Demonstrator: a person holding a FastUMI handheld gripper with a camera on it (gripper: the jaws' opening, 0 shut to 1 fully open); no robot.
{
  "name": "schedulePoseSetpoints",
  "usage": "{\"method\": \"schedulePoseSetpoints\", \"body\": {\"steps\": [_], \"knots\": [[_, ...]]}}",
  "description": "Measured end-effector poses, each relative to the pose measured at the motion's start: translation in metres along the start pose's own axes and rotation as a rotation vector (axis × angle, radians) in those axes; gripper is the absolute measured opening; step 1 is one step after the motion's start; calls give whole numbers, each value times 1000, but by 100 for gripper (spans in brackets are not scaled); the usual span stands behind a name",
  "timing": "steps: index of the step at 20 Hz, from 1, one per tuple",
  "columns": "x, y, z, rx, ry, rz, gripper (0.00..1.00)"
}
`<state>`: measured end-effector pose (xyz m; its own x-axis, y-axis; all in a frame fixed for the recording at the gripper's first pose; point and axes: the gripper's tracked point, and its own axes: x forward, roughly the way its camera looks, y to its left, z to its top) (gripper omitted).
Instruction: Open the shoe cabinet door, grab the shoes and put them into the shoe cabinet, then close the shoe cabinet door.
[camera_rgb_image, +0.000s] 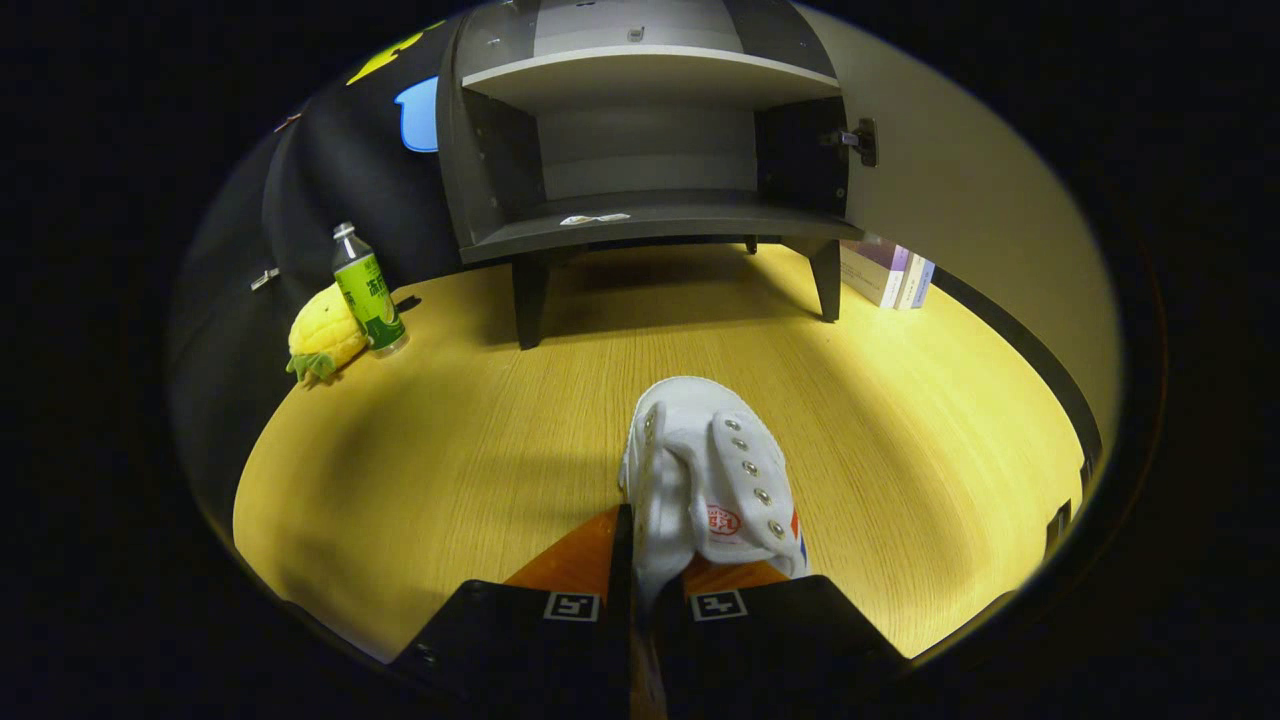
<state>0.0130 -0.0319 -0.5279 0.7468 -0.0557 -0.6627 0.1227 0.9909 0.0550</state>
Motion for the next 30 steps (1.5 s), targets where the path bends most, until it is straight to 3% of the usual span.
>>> {"method": "schedulePoseSetpoints", "body": {"steps": [11, 15, 16, 17, 25, 30], "knots": [[7, -4, -2, -27, -4, -17, 22], [7, -2, -5, -32, 3, 17, 22], [-16, 0, -4, -27, 0, 16, 22], [6, -3, -2, -28, 2, 17, 6], [-6, -4, 0, -77, 25, 44, 5], [-47, -11, 41, -54, -4, 33, 5]]}}
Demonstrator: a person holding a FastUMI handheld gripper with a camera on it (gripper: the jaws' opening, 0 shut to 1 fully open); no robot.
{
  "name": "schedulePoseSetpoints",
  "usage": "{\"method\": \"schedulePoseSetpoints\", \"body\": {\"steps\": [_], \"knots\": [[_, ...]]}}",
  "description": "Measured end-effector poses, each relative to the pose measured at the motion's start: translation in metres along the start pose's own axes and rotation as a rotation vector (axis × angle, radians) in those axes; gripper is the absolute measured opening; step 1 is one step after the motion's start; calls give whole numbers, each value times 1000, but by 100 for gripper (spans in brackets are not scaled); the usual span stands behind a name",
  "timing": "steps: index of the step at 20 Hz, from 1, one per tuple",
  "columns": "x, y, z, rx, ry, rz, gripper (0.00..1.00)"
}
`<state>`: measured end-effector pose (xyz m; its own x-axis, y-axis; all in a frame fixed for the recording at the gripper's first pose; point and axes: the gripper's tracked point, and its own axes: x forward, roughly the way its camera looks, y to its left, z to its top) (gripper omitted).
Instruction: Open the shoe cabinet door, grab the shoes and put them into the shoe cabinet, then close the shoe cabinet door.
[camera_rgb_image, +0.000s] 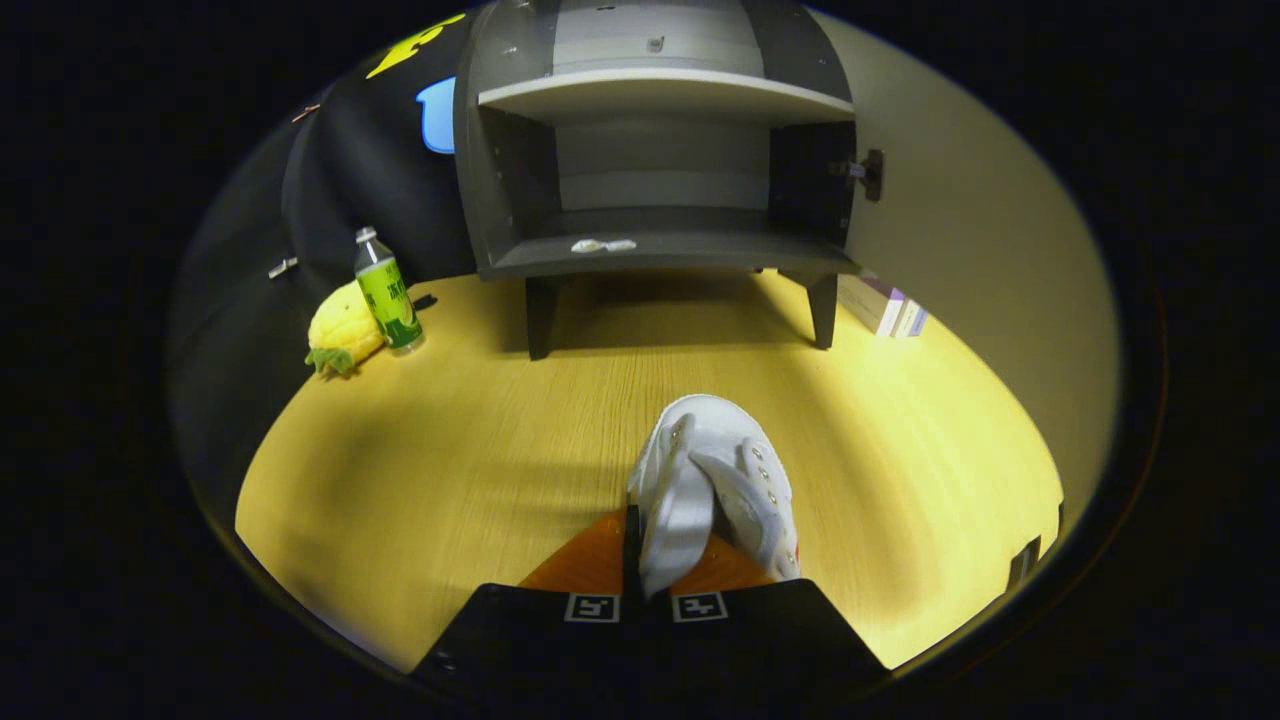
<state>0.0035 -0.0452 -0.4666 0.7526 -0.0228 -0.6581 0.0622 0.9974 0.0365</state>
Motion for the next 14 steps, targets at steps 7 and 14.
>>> {"method": "schedulePoseSetpoints", "body": {"steps": [7, 14], "knots": [[-79, 3, 141, -16, -161, -24, 4], [-102, 9, 255, 8, -261, 1, 4]]}}
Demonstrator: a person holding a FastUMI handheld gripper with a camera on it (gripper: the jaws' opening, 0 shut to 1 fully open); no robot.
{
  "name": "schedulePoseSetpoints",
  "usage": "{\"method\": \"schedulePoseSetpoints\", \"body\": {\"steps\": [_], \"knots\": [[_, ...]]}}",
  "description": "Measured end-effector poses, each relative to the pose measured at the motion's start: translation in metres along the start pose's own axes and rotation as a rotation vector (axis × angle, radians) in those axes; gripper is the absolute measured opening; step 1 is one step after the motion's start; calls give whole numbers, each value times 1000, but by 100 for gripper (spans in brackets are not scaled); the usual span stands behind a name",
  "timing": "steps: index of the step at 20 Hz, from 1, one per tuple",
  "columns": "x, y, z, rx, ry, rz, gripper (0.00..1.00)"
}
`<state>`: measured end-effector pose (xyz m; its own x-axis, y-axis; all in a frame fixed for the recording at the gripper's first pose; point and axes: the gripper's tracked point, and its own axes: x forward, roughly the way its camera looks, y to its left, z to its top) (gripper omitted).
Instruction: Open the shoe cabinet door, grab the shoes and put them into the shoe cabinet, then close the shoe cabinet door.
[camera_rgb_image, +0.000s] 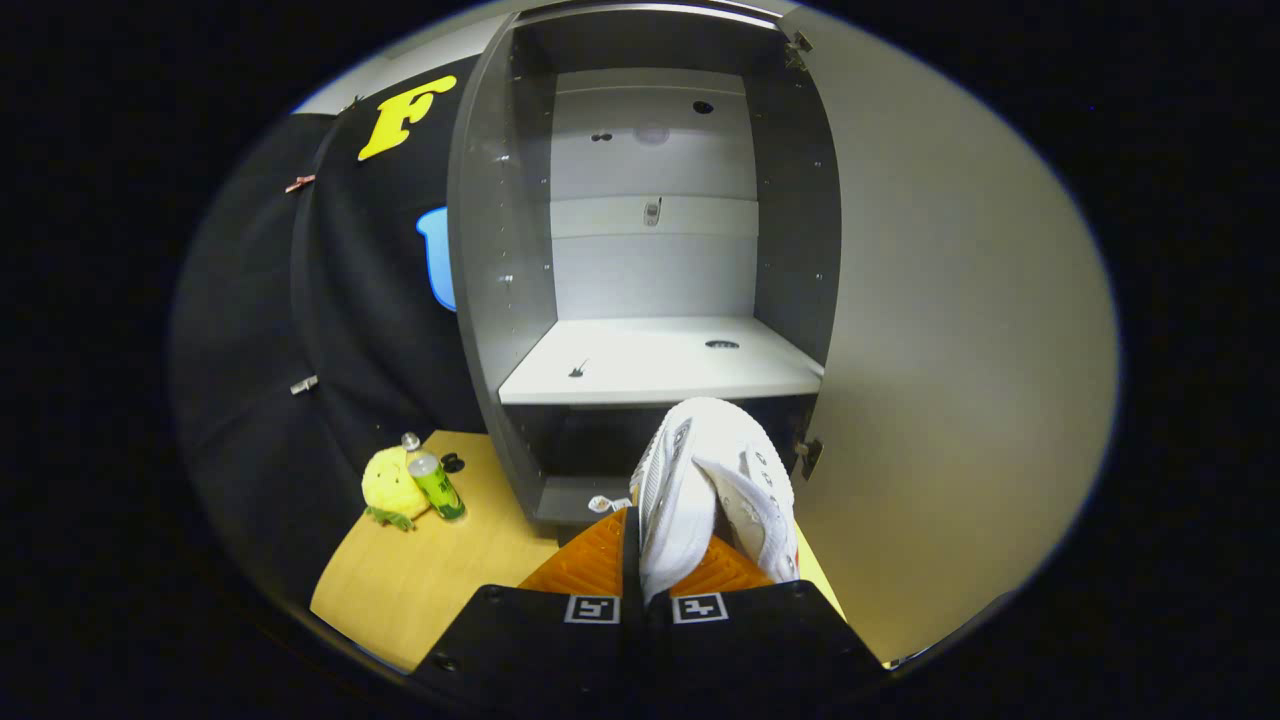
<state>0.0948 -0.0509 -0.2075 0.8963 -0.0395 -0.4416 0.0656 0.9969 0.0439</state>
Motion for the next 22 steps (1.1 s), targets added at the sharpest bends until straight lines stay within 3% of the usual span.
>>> {"method": "schedulePoseSetpoints", "body": {"steps": [5, 11, 18, 22], "knots": [[37, -20, 57, 6, -28, -22, 4], [98, -27, 118, -67, -63, 19, 4], [192, -21, 144, -146, -55, 78, 4], [236, -27, 141, -140, -21, 67, 4]]}}
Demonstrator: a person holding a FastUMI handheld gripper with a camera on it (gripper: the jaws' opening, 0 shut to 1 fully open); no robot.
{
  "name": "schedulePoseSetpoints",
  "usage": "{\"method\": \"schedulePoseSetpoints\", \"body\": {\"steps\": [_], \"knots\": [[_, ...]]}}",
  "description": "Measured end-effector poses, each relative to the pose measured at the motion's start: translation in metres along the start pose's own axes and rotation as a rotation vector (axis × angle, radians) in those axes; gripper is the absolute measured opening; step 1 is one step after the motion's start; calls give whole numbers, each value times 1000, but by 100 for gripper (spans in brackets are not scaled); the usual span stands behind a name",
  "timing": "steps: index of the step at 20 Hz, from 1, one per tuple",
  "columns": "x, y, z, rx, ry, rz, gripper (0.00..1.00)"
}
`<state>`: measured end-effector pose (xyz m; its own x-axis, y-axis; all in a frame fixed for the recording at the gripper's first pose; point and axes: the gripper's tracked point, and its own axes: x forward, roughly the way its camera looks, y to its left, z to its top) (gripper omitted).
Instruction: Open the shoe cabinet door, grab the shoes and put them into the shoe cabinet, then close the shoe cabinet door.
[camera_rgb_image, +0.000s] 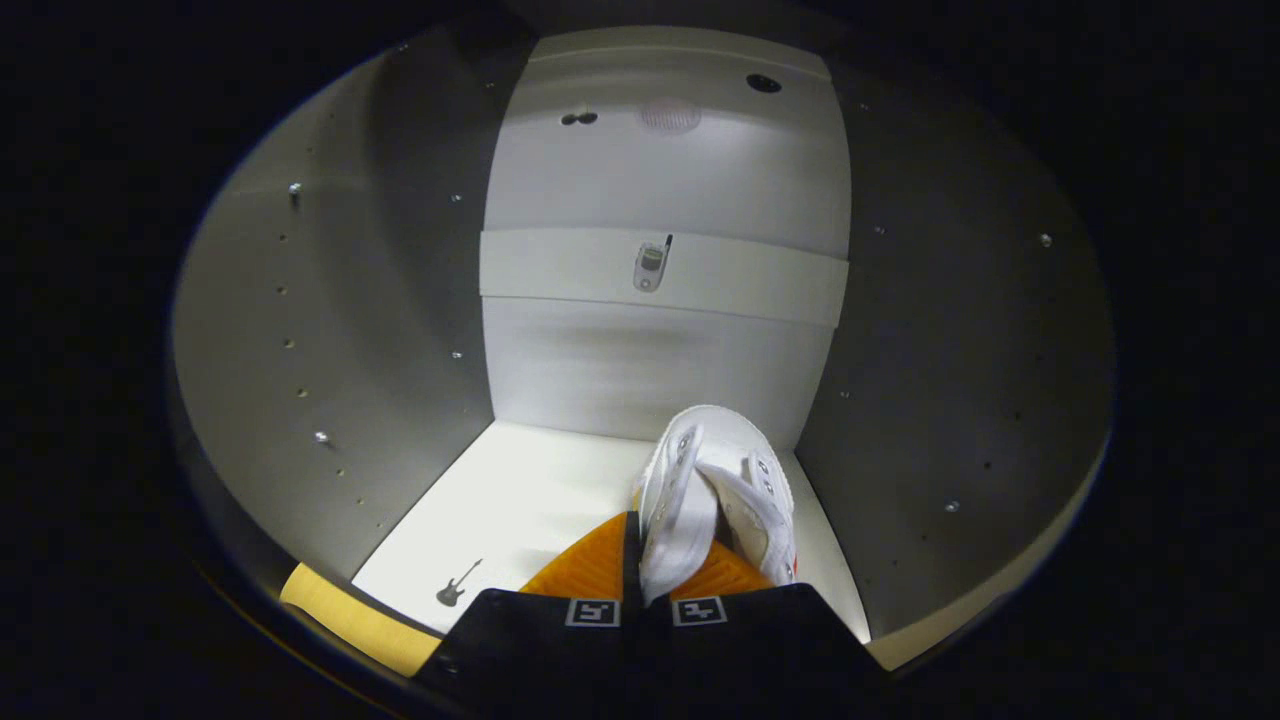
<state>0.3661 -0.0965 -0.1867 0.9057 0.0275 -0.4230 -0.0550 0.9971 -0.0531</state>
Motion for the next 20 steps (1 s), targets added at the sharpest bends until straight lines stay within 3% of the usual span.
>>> {"method": "schedulePoseSetpoints", "body": {"steps": [12, 20], "knots": [[53, 6, -21, -20, 91, 18, 4], [53, 3, -29, -24, 121, 12, 5]]}}
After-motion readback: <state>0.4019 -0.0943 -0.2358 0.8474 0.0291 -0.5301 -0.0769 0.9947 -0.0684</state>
